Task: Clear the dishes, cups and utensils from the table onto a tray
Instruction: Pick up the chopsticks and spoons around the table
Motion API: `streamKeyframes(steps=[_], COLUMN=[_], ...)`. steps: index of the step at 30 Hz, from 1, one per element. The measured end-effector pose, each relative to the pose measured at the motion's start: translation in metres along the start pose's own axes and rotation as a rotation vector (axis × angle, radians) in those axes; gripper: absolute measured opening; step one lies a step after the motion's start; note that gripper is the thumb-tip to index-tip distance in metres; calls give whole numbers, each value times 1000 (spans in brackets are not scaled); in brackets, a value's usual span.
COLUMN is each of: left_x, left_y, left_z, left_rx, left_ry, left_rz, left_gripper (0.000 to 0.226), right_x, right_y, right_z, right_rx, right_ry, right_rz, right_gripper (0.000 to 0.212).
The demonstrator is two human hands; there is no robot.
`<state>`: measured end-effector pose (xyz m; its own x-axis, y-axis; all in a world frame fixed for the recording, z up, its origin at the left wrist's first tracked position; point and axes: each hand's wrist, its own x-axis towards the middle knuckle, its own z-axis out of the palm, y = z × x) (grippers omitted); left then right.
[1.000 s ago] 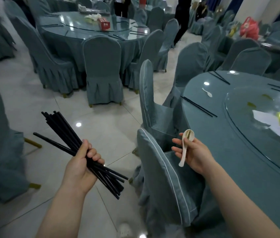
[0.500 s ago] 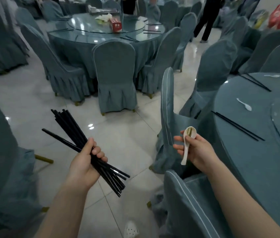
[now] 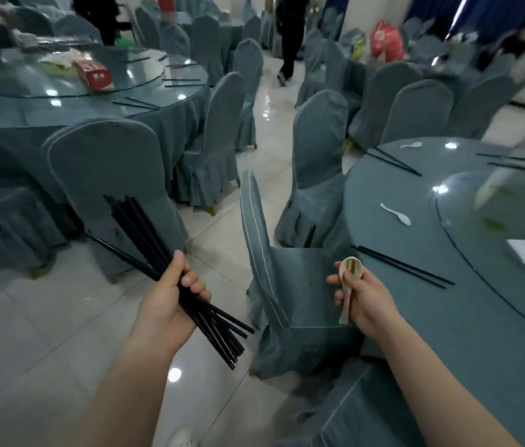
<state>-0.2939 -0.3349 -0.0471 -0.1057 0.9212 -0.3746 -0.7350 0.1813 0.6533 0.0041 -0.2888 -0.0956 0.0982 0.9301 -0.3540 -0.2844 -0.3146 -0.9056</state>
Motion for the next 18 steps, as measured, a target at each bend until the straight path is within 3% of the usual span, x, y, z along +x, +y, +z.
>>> streamKeyframes(steps=[5, 12, 18], left_x=[74, 152, 211], left_y=[22, 16, -15], left_z=[41, 103, 156], left_rx=[87, 158, 181], left_ry=[-171, -288, -349], left_rz=[-107, -258, -312], left_gripper=[25, 33, 32], right_x=[25, 38, 74], right_y=[-10, -17, -20], right_z=[-12, -47, -109], right_rx=[-33, -428, -712], right_ry=[275, 686, 795], right_rz=[-39, -22, 51], right_gripper=[10, 19, 15])
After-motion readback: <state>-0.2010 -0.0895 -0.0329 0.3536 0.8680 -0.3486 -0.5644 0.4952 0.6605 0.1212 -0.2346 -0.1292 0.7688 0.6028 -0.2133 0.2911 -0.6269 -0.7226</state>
